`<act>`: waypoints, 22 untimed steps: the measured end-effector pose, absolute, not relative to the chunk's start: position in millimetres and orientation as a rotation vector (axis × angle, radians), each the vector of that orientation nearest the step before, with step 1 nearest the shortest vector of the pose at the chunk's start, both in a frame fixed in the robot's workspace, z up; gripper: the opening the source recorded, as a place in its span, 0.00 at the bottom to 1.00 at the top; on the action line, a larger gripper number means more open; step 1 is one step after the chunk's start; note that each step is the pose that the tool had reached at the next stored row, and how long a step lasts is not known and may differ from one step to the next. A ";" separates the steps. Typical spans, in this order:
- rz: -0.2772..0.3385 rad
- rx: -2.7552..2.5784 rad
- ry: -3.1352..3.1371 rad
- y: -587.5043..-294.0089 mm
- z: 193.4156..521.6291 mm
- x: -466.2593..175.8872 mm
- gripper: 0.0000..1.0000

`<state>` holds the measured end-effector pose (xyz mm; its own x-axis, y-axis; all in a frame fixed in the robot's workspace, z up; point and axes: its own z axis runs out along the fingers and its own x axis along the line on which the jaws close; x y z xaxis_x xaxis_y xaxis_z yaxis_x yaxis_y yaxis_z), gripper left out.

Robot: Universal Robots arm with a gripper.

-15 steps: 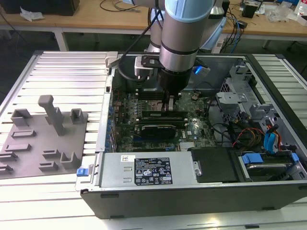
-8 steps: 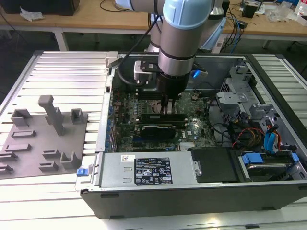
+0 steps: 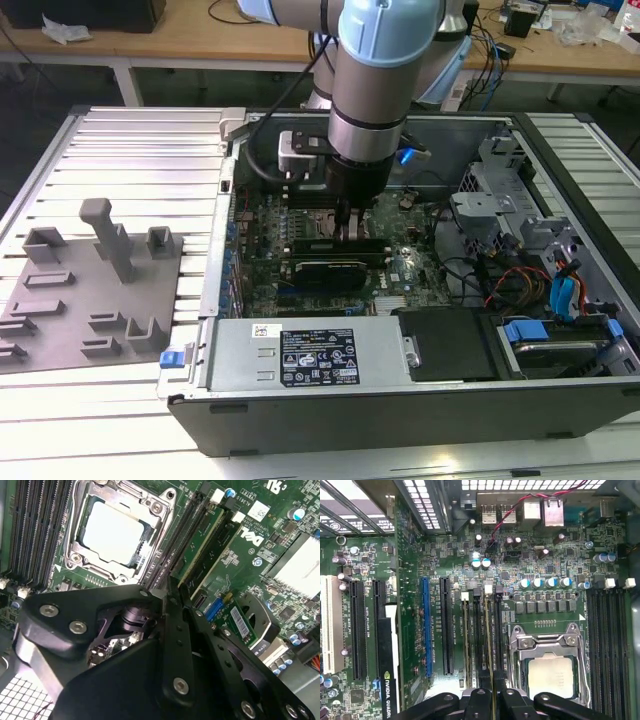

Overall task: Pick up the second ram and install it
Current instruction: 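Insert the second ram into the second slot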

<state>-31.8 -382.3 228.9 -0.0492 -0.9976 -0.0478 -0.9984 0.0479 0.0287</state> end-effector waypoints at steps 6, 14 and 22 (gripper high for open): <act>0.084 -2.156 2.263 -382.3 226.4 -33.0 0.14; 0.088 -2.140 2.274 -382.3 227.3 -31.1 0.14; 0.115 -2.125 2.264 -385.3 227.2 -31.1 0.14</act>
